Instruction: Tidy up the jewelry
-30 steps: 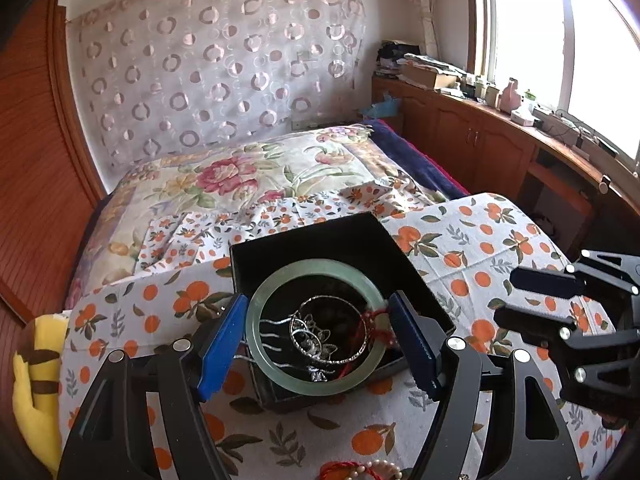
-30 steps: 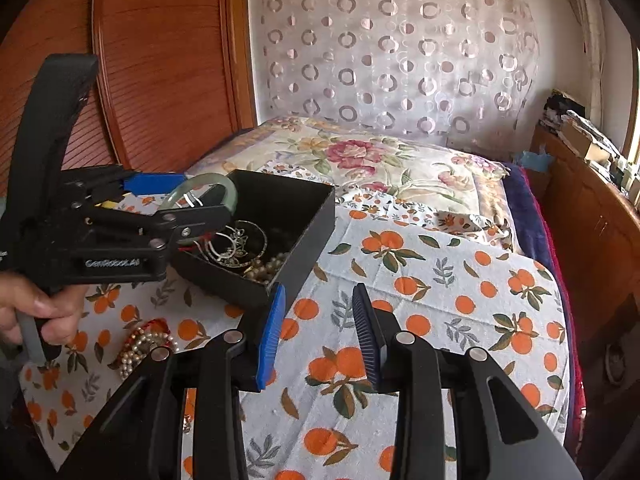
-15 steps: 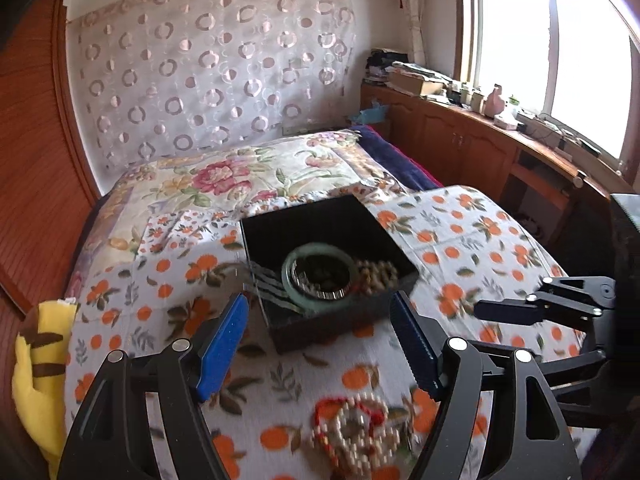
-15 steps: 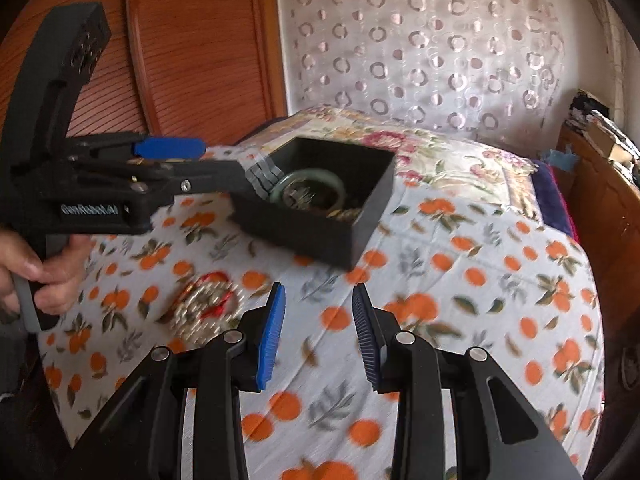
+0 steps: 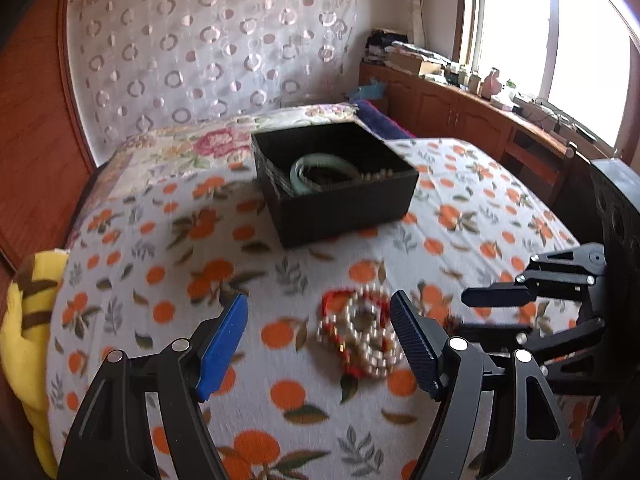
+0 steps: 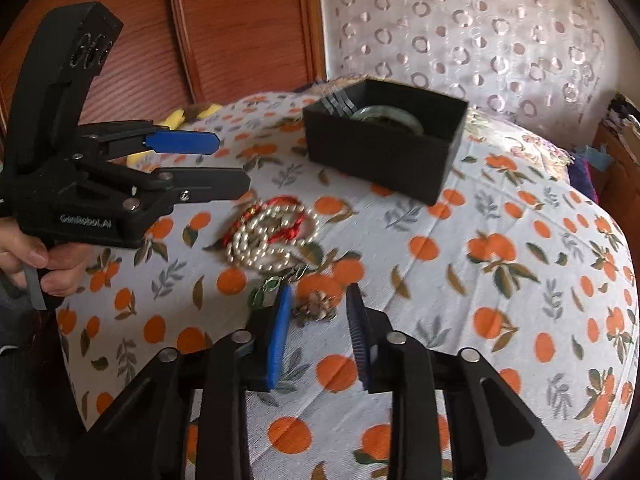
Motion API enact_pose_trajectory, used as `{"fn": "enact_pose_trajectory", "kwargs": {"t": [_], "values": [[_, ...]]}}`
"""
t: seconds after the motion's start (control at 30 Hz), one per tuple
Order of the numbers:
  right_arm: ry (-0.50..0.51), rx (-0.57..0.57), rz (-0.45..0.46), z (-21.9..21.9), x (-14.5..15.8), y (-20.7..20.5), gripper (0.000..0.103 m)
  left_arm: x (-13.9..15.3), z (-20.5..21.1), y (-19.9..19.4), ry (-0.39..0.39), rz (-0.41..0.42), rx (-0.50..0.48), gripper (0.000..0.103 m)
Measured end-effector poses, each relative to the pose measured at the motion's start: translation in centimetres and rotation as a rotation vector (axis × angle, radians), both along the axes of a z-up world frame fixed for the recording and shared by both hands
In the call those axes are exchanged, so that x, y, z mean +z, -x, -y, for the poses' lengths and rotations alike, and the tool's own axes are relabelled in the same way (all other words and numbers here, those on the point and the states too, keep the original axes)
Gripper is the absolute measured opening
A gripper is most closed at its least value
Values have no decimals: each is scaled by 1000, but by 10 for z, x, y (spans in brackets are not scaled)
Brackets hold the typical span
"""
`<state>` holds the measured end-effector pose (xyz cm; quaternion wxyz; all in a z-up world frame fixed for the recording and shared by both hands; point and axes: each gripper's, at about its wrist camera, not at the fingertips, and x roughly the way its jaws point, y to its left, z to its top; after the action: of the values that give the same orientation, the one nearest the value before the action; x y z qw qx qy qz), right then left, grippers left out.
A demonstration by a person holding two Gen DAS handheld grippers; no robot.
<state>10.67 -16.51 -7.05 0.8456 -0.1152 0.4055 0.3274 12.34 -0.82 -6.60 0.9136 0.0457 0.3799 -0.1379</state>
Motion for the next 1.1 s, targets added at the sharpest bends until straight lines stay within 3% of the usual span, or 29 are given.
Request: {"fn": "enact_pose_trajectory", "kwargs": {"t": [0.13, 0.23, 0.53, 0.73, 0.9, 0.97, 1.1], "values": [[20, 8, -14, -2, -2, 0, 17, -11, -4, 8, 8, -31, 5, 70], [22, 4, -5, 2, 2, 2, 14, -15, -1, 13, -3, -39, -1, 70], [-74, -82, 45, 41, 23, 22, 13, -22, 10, 25, -2, -59, -24, 70], [-80, -126, 70, 56, 23, 37, 13, -25, 14, 26, 8, -73, -45, 70], [-67, -143, 57, 59, 10, 48, 12, -25, 15, 28, 36, -82, -54, 48], [-67, -148, 57, 58, 8, 50, 12, -24, 16, 28, 44, -84, -59, 35], [-65, -154, 59, 56, 2, 50, 12, -21, 19, 26, 45, -79, -65, 26]]}}
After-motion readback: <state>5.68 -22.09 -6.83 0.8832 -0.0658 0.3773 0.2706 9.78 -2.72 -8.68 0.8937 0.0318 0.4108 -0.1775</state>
